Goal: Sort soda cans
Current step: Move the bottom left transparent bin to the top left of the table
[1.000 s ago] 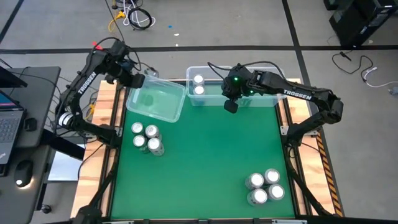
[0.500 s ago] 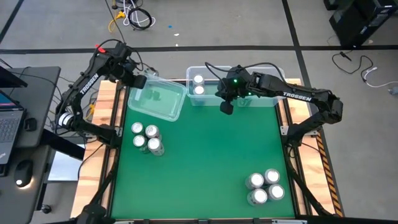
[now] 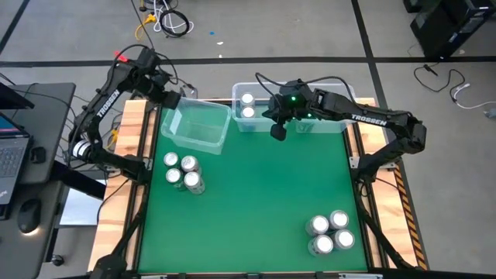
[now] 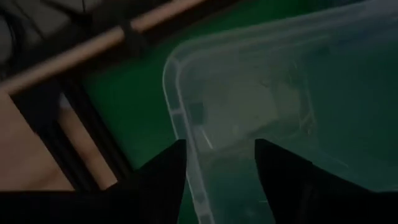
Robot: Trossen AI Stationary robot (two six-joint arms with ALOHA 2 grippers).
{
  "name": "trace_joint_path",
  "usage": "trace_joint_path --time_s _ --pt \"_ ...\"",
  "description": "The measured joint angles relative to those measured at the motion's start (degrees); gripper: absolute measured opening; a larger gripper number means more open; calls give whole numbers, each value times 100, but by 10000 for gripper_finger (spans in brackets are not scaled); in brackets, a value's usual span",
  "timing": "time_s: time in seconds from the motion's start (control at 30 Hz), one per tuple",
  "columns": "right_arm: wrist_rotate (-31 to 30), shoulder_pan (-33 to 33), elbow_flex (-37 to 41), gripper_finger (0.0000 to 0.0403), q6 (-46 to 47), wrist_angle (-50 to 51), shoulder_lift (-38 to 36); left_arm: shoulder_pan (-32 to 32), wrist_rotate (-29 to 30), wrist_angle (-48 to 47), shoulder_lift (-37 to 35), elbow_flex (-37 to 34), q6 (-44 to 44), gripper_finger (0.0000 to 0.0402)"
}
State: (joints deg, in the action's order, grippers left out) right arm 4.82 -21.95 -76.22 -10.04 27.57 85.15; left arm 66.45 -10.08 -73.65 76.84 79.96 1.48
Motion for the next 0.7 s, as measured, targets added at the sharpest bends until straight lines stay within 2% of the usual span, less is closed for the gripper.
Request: trace_joint_path --time_s 0.17,0.27,0.37,0.43,0.5,0.6,0.7 --pt "439 244 -5 0 278 -991 586 -238 -8 50 -72 597 465 190" --pt "422 493 -3 0 303 -1616 1014 -523 -63 509 -299 658 717 158" --pt "280 709 -20 0 502 -2192 1425 -769 -271 1479 -646 368 714 106" --pt "238 797 -150 0 566 -2311 1704 -812 -668 2101 -903 41 668 63" --pt "212 859 -304 0 662 -2422 1988 -808 -1343 2724 -1164 -339 625 21" --pt "216 949 -650 0 711 -2413 2439 -833 -2391 3726 -1576 -1017 485 9" --pt "225 1040 -989 0 746 -2341 2802 -991 -2822 4724 -1994 -1692 382 4"
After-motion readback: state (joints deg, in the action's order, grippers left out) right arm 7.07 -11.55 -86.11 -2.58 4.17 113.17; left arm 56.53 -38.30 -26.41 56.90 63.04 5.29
